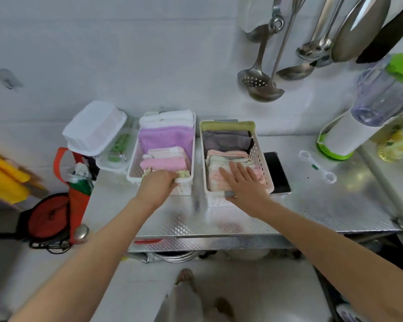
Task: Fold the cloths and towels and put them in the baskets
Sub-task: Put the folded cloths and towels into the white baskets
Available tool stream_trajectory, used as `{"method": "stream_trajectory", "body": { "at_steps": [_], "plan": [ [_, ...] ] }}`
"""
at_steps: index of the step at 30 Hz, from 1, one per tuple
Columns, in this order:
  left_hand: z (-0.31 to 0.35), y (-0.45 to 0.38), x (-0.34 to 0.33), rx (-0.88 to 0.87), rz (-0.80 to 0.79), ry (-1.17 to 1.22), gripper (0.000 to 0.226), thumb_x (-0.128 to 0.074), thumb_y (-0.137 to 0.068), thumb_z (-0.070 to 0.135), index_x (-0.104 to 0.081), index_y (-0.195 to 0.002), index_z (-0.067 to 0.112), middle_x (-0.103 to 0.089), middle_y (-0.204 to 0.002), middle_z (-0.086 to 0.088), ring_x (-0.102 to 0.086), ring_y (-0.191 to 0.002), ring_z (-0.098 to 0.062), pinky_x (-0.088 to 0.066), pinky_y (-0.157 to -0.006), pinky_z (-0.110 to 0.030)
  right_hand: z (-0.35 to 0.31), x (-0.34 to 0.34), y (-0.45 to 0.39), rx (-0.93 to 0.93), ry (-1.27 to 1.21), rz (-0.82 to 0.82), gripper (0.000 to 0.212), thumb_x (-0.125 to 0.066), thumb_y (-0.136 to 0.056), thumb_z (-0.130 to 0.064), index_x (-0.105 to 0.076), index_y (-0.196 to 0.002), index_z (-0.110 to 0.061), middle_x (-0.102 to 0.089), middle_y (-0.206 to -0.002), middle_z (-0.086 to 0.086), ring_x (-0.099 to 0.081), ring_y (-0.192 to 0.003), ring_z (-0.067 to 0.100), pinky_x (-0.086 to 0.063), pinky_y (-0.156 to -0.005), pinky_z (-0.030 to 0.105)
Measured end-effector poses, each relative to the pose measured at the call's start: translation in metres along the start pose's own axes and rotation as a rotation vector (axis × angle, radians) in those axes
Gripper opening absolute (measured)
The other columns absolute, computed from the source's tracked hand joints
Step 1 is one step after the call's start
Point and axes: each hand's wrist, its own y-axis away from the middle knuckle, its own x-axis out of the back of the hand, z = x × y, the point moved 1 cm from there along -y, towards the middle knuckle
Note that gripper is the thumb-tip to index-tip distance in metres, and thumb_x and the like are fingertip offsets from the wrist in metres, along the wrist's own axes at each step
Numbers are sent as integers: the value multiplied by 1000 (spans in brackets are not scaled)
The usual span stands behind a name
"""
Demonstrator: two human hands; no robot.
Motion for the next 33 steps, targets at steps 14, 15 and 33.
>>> {"method": "stream_trajectory", "body": {
  "at_steps": [14, 15, 33],
  "plan": [
    [-3, 20, -22, -100, 59, 447, 25, -54, -93, 18, -71, -107, 7, -72, -99, -11, -63, -92, -31, -46, -82, -35, 4, 13, -40, 203, 126, 1, 86, -49, -91, 5, 1, -152, -29, 13, -158, 17, 11, -146, 33, 6, -117, 42],
    [-4, 18, -21, -124, 50, 447, 30, -51, -92, 23, -71, -108, 8, -72, -99, -10, -63, -92, -31, -47, -84, -38, 3, 14, -45, 205, 126, 5, 85, -50, -92, 4, 1, -152, -29, 13, -158, 17, 11, -146, 33, 6, -117, 42],
    [-24, -20, -13, -99, -45, 407, 27, -51, -95, 10, -66, -118, 12, -69, -101, -10, -60, -91, -28, -45, -81, -35, -9, 21, -72, 101, 105, -3, 86, -54, -93, -7, 7, -152, -24, 11, -159, 13, 6, -147, 29, -2, -118, 42]
  ]
}}
